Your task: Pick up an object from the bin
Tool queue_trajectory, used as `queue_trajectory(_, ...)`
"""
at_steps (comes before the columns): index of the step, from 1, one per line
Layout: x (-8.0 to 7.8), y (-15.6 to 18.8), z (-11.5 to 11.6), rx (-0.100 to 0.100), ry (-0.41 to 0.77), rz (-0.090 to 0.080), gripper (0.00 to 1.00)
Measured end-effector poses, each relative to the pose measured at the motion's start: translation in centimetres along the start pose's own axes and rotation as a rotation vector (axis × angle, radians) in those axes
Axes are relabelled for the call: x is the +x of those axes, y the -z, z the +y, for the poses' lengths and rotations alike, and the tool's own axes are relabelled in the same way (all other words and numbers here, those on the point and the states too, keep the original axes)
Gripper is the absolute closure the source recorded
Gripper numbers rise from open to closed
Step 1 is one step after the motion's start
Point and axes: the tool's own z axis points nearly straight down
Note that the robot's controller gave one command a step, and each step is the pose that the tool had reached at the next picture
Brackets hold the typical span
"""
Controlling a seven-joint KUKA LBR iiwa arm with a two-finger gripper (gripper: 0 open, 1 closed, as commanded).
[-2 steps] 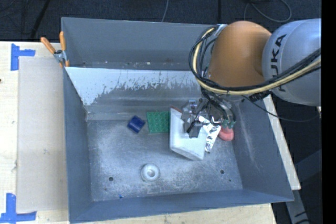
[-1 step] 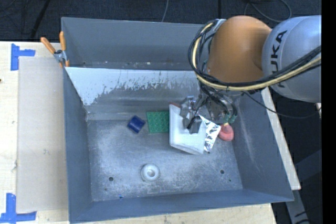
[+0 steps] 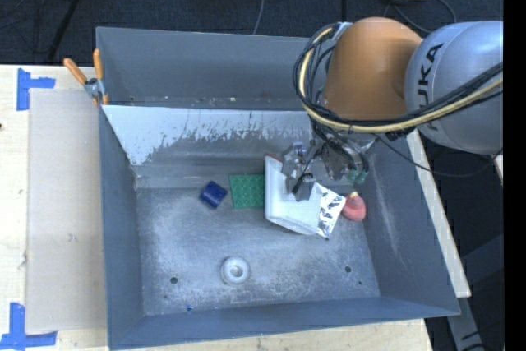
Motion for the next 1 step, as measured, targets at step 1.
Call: queue_trajectory(1, 0.04, -0.52, -4.86, 0.001, 0.099, 0.001, 1.0)
